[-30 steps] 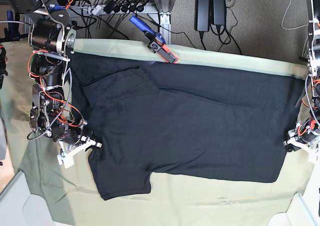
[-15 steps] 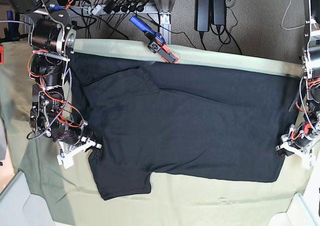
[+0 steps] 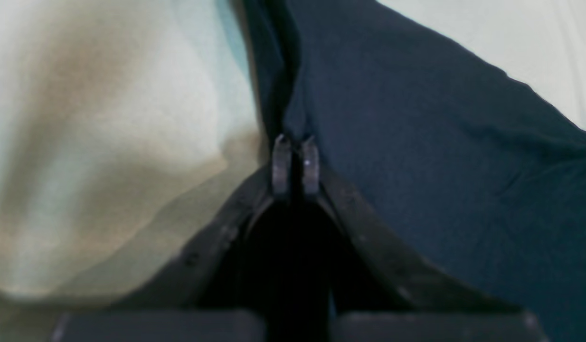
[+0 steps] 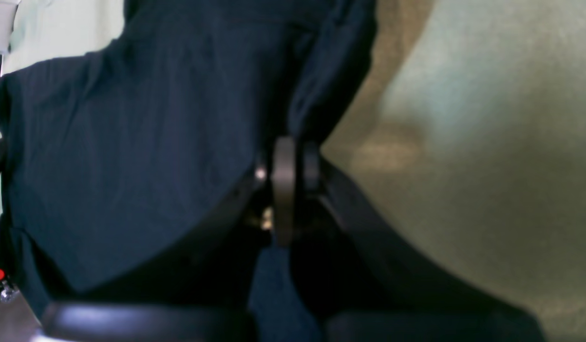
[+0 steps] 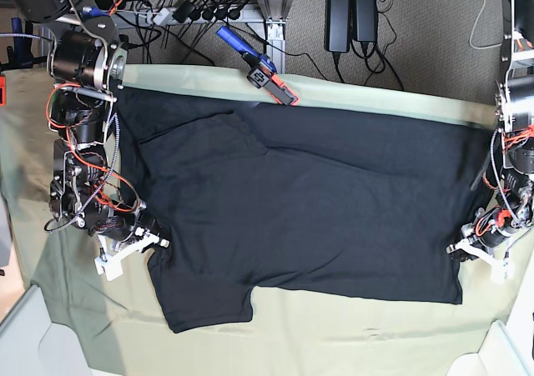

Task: Fold the T-shirt properly
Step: 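Lift the held edge with both grippers and fold it over the shirt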

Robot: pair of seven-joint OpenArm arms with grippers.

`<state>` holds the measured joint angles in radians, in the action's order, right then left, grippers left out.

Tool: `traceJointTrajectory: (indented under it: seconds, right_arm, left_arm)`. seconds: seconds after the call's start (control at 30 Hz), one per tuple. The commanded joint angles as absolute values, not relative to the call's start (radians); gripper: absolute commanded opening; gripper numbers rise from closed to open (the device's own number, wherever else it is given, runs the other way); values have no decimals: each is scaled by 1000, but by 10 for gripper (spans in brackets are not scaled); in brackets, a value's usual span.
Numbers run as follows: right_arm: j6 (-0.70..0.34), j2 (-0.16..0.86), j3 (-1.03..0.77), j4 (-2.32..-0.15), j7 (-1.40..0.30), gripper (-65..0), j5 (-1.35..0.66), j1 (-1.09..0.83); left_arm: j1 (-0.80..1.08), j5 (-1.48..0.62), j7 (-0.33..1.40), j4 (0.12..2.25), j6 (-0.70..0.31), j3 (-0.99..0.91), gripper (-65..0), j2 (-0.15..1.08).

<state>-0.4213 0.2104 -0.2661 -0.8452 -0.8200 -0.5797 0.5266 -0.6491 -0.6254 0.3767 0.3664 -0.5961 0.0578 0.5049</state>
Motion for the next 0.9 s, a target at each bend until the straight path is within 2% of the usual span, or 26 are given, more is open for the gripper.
traceJointTrajectory:
  seconds: [0.0, 0.17, 0.27, 0.4, 0.5, 0.87]
  right_arm:
    - [-476, 219, -267, -863, -808, -650, -599, 556]
    - [-476, 221, -267, -864, -830, -650, -606, 556]
    - [-479, 231, -267, -870, -913, -650, -641, 556]
    - [-509, 258, -267, -870, -982, -650, -719, 551]
    - [-511, 285, -267, -871, -1002, -650, -745, 544]
    - [-525, 371, -267, -872, -1086, -650, -838, 534]
  left_arm:
    - [-685, -641, 347, 383, -625, 54, -650, 532]
    - [-683, -664, 387, 391, -626, 54, -650, 566]
    - [-680, -715, 458, 391, -698, 54, -650, 598]
    - [-663, -822, 580, 392, -698, 54, -650, 633]
    - [-628, -865, 611, 405, -698, 54, -650, 653]
    - [-445, -879, 669, 683, -698, 54, -650, 705]
